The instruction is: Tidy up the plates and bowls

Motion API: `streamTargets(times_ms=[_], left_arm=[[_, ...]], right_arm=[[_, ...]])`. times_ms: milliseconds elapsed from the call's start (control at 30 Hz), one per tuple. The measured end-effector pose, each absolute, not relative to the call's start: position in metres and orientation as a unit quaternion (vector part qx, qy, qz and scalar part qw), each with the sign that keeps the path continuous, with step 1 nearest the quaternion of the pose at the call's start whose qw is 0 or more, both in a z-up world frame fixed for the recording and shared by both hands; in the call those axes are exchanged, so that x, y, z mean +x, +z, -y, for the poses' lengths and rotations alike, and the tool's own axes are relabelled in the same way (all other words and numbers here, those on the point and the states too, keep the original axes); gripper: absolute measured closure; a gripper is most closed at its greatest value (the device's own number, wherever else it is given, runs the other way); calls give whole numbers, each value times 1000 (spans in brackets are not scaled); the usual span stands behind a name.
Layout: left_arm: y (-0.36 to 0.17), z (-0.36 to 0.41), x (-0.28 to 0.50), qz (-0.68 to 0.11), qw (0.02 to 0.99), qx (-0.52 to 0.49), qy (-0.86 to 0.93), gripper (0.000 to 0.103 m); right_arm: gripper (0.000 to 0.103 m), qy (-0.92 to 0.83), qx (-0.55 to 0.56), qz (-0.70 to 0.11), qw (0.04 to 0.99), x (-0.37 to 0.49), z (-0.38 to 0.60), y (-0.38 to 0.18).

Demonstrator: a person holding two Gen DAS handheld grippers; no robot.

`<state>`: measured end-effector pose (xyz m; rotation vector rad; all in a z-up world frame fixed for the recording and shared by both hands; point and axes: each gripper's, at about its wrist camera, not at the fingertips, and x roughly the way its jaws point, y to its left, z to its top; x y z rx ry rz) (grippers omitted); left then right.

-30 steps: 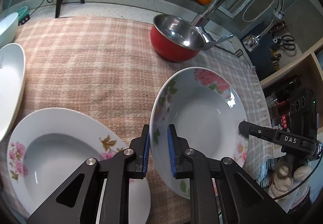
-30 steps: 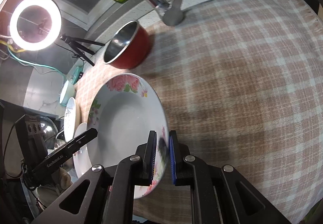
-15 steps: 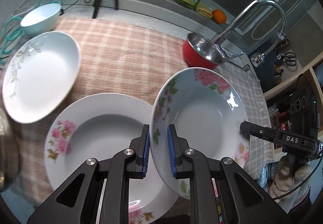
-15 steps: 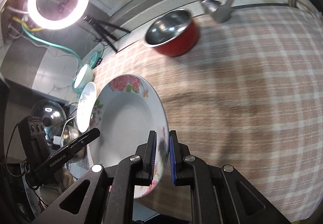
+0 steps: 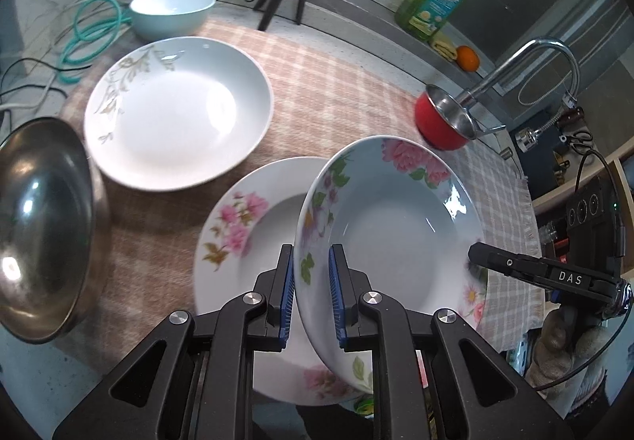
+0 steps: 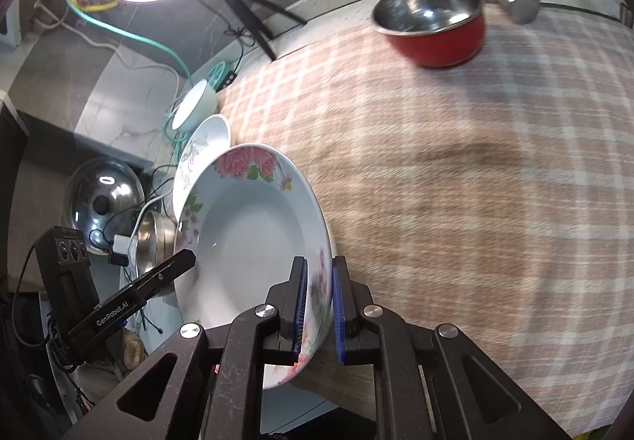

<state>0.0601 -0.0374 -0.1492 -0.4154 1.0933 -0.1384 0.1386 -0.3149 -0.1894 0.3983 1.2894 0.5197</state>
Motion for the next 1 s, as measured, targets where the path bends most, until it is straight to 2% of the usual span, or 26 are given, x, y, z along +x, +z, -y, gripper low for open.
streamTargets(times_ms=[1000], left_arm=[[-181,3,50,-532,818,-215,-50,88]], right_arm=[[92,234,155,-624,729,136,266,-220]])
